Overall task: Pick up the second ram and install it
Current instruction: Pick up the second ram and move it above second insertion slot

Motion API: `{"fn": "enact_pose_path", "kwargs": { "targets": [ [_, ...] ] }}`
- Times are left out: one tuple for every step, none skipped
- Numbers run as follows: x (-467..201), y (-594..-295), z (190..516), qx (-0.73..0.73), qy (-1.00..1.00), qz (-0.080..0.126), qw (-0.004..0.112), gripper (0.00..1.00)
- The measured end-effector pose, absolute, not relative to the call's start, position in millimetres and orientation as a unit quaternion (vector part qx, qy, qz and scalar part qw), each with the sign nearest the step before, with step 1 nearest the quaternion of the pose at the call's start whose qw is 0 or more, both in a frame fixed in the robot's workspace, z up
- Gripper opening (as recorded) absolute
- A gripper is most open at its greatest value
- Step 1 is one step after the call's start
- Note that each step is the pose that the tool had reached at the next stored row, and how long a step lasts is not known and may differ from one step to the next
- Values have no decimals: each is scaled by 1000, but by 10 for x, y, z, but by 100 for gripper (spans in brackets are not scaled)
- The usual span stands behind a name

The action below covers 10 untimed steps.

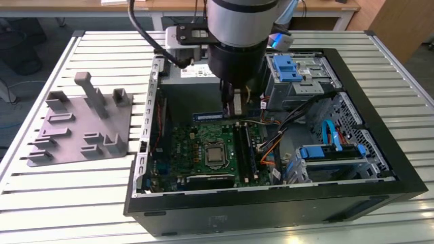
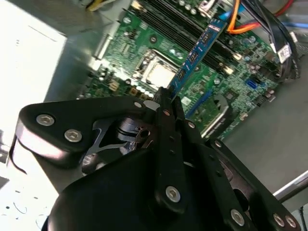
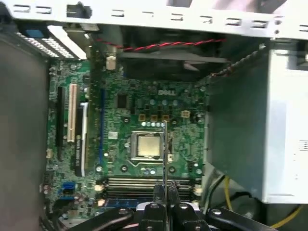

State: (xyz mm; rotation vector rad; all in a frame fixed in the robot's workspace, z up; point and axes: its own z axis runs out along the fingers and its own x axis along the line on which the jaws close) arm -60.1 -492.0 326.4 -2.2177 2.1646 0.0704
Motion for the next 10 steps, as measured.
{"fn": "enact_pose_path", "kwargs": {
  "targets": [
    [-597,-4958,3246,-715,698,23,21,14],
    [-592,-4993,3228,-715,698,23,21,14],
    [-581,-5019,3211,-715,698,23,21,14],
    [-557,-5033,3189,-715,698,23,21,14],
    [-527,-5039,3172,-715,698,23,21,14],
    [-495,-5043,3154,-715,698,23,21,14],
    [-465,-5047,3137,-715,698,23,21,14],
    [-439,-5052,3119,-715,698,23,21,14],
    [-425,-5059,3101,-715,698,23,21,14],
    [-423,-5067,3083,-715,698,23,21,14]
  ]
}}
